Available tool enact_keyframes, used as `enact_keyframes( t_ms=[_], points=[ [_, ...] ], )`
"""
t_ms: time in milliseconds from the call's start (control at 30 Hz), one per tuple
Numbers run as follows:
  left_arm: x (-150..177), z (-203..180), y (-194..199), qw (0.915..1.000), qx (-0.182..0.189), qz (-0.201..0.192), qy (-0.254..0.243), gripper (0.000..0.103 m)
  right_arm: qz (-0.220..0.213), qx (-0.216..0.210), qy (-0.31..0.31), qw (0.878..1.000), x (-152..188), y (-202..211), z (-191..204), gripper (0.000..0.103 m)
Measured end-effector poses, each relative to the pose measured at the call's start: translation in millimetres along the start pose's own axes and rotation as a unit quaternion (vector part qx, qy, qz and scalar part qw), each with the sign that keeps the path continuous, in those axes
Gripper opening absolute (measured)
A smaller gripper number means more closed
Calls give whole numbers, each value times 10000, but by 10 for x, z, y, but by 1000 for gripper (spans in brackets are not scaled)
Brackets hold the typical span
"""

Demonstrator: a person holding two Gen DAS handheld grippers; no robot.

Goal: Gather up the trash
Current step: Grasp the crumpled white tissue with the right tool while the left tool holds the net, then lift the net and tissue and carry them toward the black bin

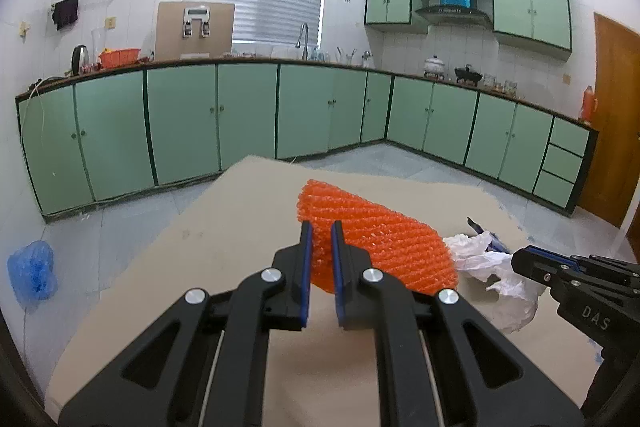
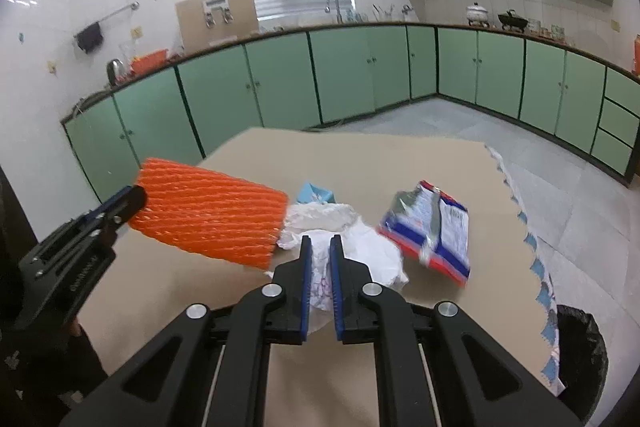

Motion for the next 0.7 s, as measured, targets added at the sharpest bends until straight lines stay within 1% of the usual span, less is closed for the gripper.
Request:
enact_keyframes(
  t_ms=[133,267,467,700],
  points=[
    [-76,-47,135,9998,15,-189,-46,8,-162,-86,26,9998,-39,159,5,9],
    [-125,-93,250,9993,-9,-359,-90,8,-334,-68,63,9994,-57,312,-10,9],
    [-150,-211,364,9987,96,-489,-121,8,-510,195,9,9985,-38,511,-178,9],
    [-136,-469,427,9975,355,-536,-285,8,-627,544,-259,9962,63,736,-509,9]
  ],
)
Point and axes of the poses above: each gripper's, at about its wrist camera, not at the fingertips, and y roughly against the way its jaws point, z to its left, x to its underside, the point moved 3 cm from there along -y, roughly the way its jaws point, and after that the axes turned 8 degrees about z, right-handed, at the moved point
